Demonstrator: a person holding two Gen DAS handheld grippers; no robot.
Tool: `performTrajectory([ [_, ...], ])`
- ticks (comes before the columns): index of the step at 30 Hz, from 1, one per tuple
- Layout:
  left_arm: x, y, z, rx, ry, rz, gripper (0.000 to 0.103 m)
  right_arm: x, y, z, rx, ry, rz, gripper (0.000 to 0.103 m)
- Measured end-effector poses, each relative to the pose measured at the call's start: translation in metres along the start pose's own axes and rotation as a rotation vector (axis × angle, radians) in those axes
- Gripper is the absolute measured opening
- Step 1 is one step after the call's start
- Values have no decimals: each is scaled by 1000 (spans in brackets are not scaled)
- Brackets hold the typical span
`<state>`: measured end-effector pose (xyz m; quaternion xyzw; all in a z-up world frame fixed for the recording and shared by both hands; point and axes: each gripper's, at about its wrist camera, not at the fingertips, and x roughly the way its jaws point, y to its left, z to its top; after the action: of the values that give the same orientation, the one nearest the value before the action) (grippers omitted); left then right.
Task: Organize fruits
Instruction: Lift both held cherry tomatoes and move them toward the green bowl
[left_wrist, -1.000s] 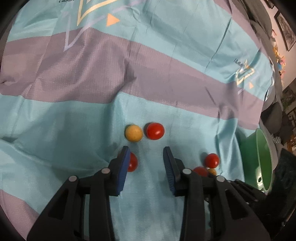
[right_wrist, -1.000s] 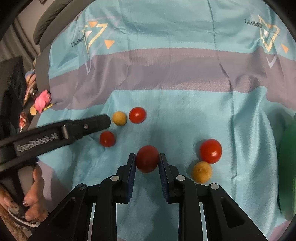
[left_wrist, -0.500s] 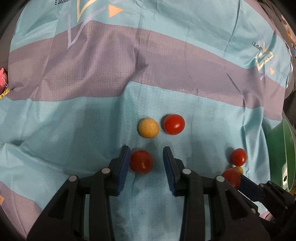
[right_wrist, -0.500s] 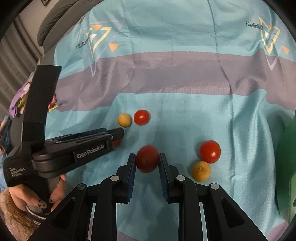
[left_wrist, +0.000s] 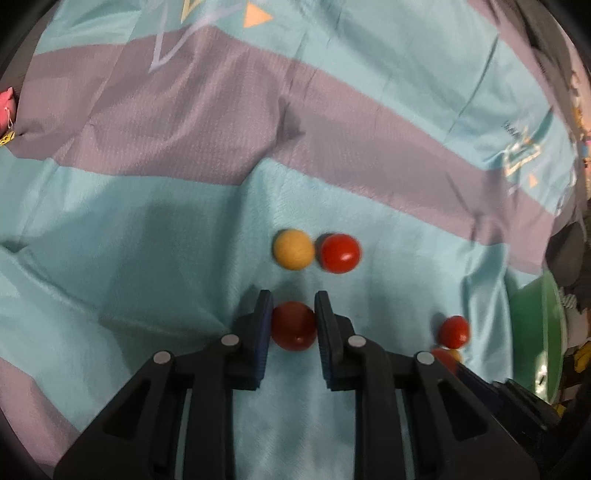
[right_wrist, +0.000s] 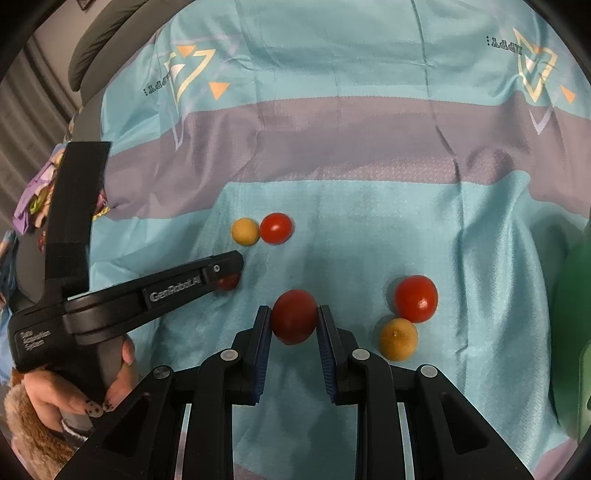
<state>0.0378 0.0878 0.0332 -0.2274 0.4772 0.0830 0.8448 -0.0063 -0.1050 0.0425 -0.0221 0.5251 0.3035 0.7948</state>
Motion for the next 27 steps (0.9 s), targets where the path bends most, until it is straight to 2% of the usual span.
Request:
performTrajectory([
  [5, -40, -6, -10, -2, -90, -57, 22, -5, -1, -1, 1, -18, -4, 26],
  [12, -66, -11, -30, 16, -176, -20, 22, -16, -9, 0, 26, -48, -15, 26],
  [20, -84, -14, -46, 46, -231, -3, 22, -29, -14, 2, 46, -83, -26, 26],
  [27, -93, -15, -54, 60, -251, -25, 22, -37, -18, 2, 69, -110, -47, 26],
])
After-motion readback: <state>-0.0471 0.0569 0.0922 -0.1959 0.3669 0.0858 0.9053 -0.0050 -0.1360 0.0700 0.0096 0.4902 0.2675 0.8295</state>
